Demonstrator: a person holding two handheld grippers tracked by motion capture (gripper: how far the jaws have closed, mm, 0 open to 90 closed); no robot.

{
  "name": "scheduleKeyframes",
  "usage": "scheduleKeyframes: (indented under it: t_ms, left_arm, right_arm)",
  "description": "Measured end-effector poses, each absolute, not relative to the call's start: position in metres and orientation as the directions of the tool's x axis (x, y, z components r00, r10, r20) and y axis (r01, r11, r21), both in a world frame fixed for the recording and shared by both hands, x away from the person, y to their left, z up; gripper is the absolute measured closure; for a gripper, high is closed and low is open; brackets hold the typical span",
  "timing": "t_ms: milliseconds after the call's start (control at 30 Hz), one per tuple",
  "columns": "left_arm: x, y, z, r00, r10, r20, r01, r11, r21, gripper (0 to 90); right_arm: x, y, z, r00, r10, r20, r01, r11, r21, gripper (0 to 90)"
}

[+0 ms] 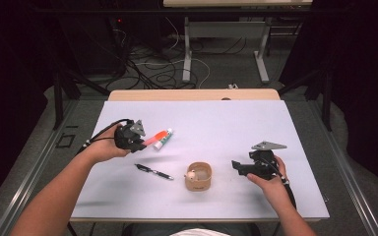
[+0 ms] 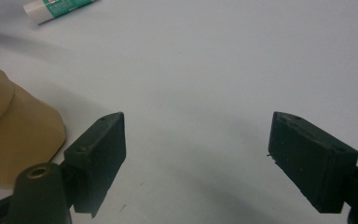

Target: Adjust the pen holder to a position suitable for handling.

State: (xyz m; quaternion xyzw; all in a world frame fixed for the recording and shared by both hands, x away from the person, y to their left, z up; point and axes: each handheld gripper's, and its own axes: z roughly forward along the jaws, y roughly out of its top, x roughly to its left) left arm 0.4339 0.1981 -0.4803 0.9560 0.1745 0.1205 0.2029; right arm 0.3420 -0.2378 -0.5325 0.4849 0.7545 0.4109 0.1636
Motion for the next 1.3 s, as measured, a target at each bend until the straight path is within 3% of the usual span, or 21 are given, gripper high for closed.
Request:
scheduleKeyframes:
  t_ms: [667,1000,1300]
  left_arm:
    - [0.402,0.212,-0.455,0.797,0.602,0.046,0.443,-0.635,0.633,76.3]
    - [0.381,0.211,-0.445,0.755,0.655,-0.032,0.459,-0.493,0.74,76.3]
    - [0.371,0.198,-0.442,0.722,0.686,-0.087,0.426,-0.342,0.838,76.3]
  right_arm:
    - [0.34,-0.231,-0.523,-0.492,0.854,0.168,0.584,0.181,0.792,24.7]
    - [0.338,-0.221,-0.513,-0.499,0.842,0.205,0.591,0.158,0.791,24.8]
    - [0.336,-0.212,-0.497,-0.477,0.824,0.305,0.618,0.068,0.783,31.4]
